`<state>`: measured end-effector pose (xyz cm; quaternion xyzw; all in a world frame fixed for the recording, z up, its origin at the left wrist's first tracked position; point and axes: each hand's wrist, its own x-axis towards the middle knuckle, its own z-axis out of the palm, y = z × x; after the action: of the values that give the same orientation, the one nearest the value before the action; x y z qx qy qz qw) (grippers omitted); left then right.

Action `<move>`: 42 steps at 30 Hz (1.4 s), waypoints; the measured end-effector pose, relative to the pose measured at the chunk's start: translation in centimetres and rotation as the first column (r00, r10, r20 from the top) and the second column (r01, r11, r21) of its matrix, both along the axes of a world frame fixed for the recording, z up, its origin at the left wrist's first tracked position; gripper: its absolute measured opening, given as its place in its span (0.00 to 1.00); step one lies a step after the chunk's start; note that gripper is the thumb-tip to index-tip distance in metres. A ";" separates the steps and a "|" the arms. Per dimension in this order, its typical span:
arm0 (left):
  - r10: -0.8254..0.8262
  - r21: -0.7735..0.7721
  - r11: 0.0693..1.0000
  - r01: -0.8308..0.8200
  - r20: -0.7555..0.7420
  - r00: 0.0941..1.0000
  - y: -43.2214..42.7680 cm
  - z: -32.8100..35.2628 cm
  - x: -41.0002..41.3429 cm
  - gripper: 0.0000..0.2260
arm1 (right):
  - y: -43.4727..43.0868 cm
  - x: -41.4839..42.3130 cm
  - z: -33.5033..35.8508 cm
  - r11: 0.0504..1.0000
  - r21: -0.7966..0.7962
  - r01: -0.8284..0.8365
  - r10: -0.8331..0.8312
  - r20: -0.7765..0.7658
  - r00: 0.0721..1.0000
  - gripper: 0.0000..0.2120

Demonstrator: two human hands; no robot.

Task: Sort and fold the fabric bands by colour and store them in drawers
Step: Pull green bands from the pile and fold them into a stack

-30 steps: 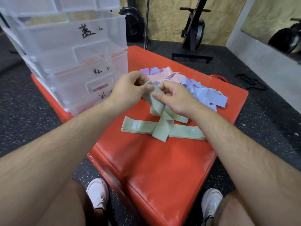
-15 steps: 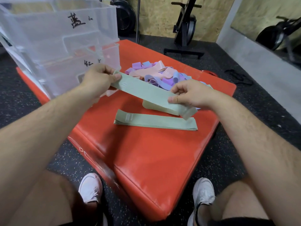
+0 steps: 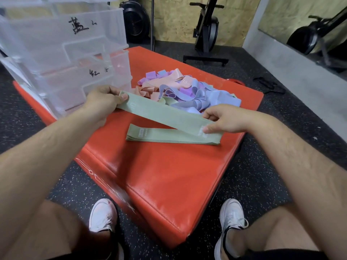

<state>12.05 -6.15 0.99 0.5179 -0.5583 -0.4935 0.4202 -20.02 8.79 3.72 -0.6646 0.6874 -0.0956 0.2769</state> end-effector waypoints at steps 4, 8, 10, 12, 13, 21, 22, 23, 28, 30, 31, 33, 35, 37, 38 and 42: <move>0.008 0.013 1.000 -0.008 0.031 1.000 0.7 -1.0 -0.3 0.11 | 0.8 -1.4 -0.3 0.994 -0.067 0.085 -0.090 -0.078 0.993 0.07; 0.017 0.059 0.998 -0.022 0.070 0.997 1.1 -2.2 -1.1 0.14 | 0.7 -2.6 -1.7 0.966 -0.113 0.233 -0.234 0.005 0.972 0.10; 0.016 0.090 0.996 -0.025 0.101 0.995 1.0 -2.8 -1.2 0.13 | 0.5 -2.9 -2.7 0.953 -0.093 0.288 -0.287 0.024 0.957 0.13; 0.012 0.133 0.991 -0.032 0.147 0.989 0.8 -3.4 -1.0 0.10 | 0.5 -2.9 -3.8 0.949 -0.071 0.306 -0.308 -0.020 0.951 0.15; 0.011 0.151 0.988 -0.038 0.174 0.985 0.7 -3.8 -0.8 0.08 | 0.5 -2.8 -4.3 0.948 -0.074 0.311 -0.314 -0.040 0.949 0.16; 0.007 0.117 0.992 -0.053 0.365 0.931 1.5 -5.9 -1.7 0.10 | 0.1 -2.4 -6.1 0.944 -0.107 0.311 -0.322 -0.116 0.940 0.12; 0.011 0.102 0.993 -0.055 0.393 0.920 1.5 -6.1 -1.7 0.10 | 0.0 -2.4 -6.2 0.945 -0.104 0.309 -0.320 -0.115 0.940 0.11; 0.017 0.087 0.995 -0.058 0.418 0.908 1.6 -6.3 -1.7 0.09 | 0.0 -2.3 -6.3 0.946 -0.104 0.308 -0.319 -0.112 0.941 0.10; 0.017 0.016 0.999 -0.029 0.519 0.855 1.8 -6.9 -1.3 0.09 | 0.2 -1.9 -7.0 0.945 -0.107 0.309 -0.319 -0.097 0.943 0.03; 0.001 -0.027 0.999 0.017 0.557 0.831 1.9 -7.1 -1.3 0.10 | 0.3 -1.8 -7.4 0.945 -0.125 0.301 -0.315 -0.105 0.943 0.03; 0.003 -0.057 0.998 0.037 0.577 0.816 1.9 -7.2 -1.3 0.11 | 0.3 -1.9 -7.5 0.945 -0.137 0.297 -0.313 -0.112 0.943 0.04; 0.012 -0.114 0.991 0.072 0.607 0.794 2.1 -7.3 -1.2 0.13 | 0.4 -2.0 -7.7 0.945 -0.163 0.282 -0.305 -0.141 0.942 0.04; 0.000 -0.131 0.986 0.107 0.631 0.776 2.2 -7.2 -1.1 0.14 | 0.6 -2.1 -7.7 0.950 -0.174 0.258 -0.286 -0.162 0.945 0.04; -0.019 -0.130 0.981 0.145 0.675 0.737 2.1 -7.0 -1.1 0.13 | 0.7 -2.1 -7.6 0.955 -0.178 0.237 -0.268 -0.179 0.947 0.05; -0.021 -0.136 0.977 0.162 0.700 0.714 2.1 -6.8 -1.2 0.13 | 0.7 -2.1 -7.4 0.957 -0.183 0.226 -0.262 -0.199 0.944 0.04; 0.078 -0.279 0.936 0.214 0.757 0.649 1.6 -5.7 -2.3 0.08 | 0.1 -1.3 -6.7 0.944 -0.255 0.208 -0.266 -0.221 0.938 0.05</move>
<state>9.71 -4.51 -4.70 0.5727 -0.7788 -0.1421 0.2129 -21.29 8.84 -2.97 -0.6104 0.7769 -0.1213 0.0956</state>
